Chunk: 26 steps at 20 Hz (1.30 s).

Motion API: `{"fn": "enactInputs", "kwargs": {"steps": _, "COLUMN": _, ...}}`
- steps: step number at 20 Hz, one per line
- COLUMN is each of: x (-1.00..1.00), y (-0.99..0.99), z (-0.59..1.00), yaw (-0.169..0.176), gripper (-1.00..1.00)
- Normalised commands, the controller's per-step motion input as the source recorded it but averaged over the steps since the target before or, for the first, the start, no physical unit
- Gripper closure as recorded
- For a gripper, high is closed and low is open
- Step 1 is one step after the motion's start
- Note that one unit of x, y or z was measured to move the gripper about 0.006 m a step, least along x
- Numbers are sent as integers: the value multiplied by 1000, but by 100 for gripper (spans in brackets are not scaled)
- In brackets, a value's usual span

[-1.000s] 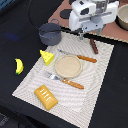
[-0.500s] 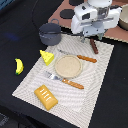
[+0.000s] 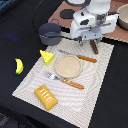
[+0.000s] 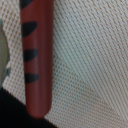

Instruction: Interact with the objects in diverse but meaningful ways.

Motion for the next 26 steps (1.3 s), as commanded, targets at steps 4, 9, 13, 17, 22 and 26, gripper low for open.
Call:
{"fn": "enactInputs", "kwargs": {"steps": 4, "x": 436, "y": 81, "z": -134, "yaw": -17, "gripper": 100}}
{"fn": "enactInputs", "kwargs": {"steps": 9, "x": 450, "y": 55, "z": -138, "yaw": -21, "gripper": 100}}
{"fn": "enactInputs", "kwargs": {"steps": 13, "x": 466, "y": 40, "z": -144, "yaw": -25, "gripper": 100}}
{"fn": "enactInputs", "kwargs": {"steps": 17, "x": 499, "y": 59, "z": -142, "yaw": -28, "gripper": 100}}
{"fn": "enactInputs", "kwargs": {"steps": 22, "x": 549, "y": 79, "z": -68, "yaw": -39, "gripper": 100}}
{"fn": "enactInputs", "kwargs": {"steps": 26, "x": 509, "y": 136, "z": 132, "yaw": -61, "gripper": 100}}
